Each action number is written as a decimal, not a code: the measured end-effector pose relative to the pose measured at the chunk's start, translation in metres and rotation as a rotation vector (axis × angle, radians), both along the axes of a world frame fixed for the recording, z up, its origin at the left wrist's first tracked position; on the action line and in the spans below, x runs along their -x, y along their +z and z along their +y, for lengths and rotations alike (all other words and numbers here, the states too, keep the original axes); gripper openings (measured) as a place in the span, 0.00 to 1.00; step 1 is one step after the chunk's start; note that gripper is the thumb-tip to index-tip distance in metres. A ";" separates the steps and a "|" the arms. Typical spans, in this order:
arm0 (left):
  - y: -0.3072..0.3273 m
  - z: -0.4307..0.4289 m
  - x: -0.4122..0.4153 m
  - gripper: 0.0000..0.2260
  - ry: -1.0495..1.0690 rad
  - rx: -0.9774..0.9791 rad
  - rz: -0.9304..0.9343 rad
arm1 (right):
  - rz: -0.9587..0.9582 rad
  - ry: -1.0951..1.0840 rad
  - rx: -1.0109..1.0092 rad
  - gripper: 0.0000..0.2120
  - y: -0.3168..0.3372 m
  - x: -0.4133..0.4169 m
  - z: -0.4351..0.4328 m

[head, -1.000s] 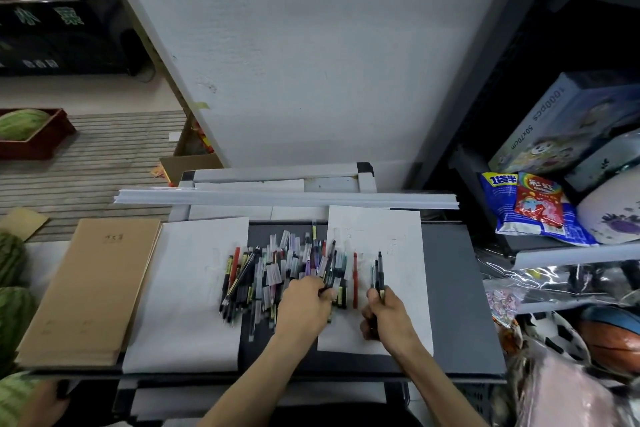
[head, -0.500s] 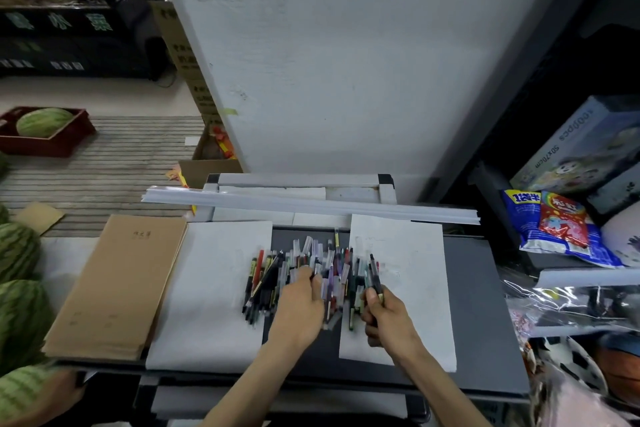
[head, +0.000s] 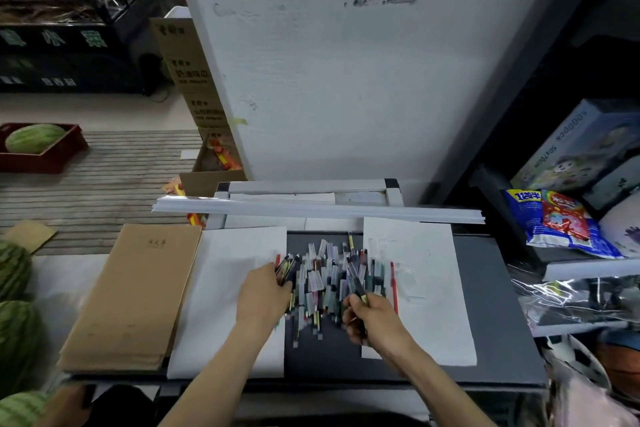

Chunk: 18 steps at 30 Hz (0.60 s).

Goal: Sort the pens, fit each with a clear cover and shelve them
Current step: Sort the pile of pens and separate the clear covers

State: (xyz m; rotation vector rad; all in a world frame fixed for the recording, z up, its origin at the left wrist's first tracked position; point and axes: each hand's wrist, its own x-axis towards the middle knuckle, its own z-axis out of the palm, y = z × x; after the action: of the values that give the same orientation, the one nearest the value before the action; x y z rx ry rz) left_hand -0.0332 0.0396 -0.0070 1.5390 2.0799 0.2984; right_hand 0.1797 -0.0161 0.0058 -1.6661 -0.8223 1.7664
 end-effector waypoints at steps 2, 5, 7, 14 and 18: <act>-0.004 0.003 0.000 0.05 -0.033 0.004 0.042 | -0.021 0.005 -0.003 0.12 0.002 0.003 -0.003; -0.013 0.006 0.003 0.05 -0.065 0.017 0.023 | -0.031 -0.004 -0.016 0.12 0.002 0.005 -0.007; -0.015 0.008 0.004 0.05 -0.059 0.037 -0.004 | -0.044 0.000 -0.021 0.12 0.002 0.008 -0.009; -0.012 0.001 0.012 0.14 0.143 0.014 -0.356 | 0.041 -0.058 -0.032 0.12 0.000 0.016 -0.006; -0.015 -0.005 0.026 0.14 0.269 0.002 -0.482 | 0.186 -0.081 0.010 0.09 -0.008 0.023 -0.004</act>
State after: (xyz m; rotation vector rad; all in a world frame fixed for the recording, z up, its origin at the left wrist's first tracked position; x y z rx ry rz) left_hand -0.0596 0.0346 -0.0216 1.0489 1.8850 0.6911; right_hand 0.1567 -0.0203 -0.0019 -1.4921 -0.6550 1.8386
